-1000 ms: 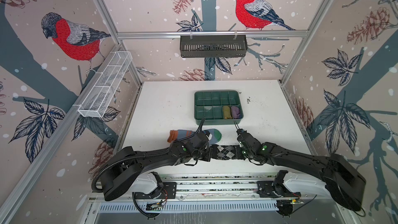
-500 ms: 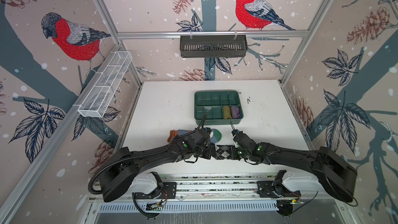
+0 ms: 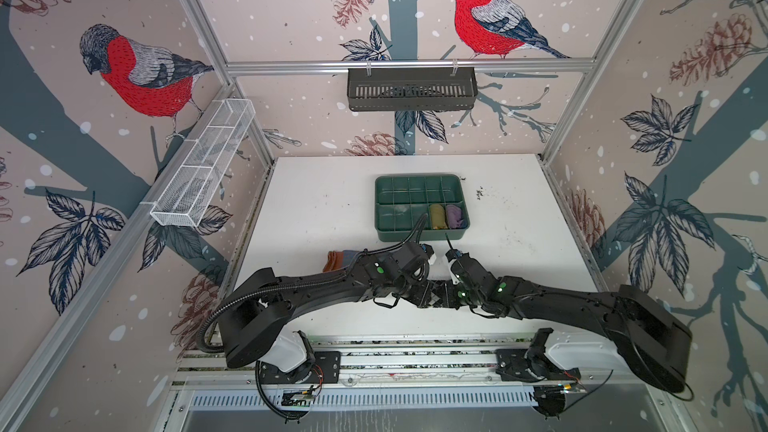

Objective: Roll the socks

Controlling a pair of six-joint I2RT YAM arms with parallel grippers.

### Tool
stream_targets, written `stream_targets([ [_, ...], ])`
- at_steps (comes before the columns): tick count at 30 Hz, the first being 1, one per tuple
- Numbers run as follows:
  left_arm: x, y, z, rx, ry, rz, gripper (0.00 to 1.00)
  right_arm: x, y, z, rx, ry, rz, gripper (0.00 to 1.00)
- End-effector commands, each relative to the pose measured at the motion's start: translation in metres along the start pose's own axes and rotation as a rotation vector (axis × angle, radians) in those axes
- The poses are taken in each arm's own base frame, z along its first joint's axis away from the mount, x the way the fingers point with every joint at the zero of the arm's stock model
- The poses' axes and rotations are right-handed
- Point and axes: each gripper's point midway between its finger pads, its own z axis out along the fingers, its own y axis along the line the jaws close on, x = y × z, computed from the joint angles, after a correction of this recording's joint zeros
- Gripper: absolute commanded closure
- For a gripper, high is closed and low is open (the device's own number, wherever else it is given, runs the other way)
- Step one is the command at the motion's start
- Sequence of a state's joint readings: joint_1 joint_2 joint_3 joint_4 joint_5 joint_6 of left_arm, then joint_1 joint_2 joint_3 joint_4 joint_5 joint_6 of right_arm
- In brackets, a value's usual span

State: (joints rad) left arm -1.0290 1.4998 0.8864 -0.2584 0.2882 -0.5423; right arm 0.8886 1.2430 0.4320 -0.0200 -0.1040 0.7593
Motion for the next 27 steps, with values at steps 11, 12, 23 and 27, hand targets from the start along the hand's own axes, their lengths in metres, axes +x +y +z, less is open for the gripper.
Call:
stream_targets([
  [11, 0.004, -0.021, 0.019, 0.064, 0.093, 0.088, 1.00, -0.021, -0.020, -0.024, -0.034, -0.103, 0.108, 0.89],
  [12, 0.004, -0.021, 0.022, 0.068, 0.102, 0.091, 1.00, -0.022, -0.021, -0.026, -0.033, -0.107, 0.109, 0.88],
  [23, 0.002, -0.023, 0.042, 0.089, 0.136, 0.096, 1.00, -0.021, -0.018, -0.025, -0.053, -0.100, 0.107, 0.91],
  [27, -0.001, -0.021, 0.049, 0.094, 0.134, 0.090, 1.00, -0.022, -0.009, -0.028, -0.089, -0.098, 0.091, 0.93],
])
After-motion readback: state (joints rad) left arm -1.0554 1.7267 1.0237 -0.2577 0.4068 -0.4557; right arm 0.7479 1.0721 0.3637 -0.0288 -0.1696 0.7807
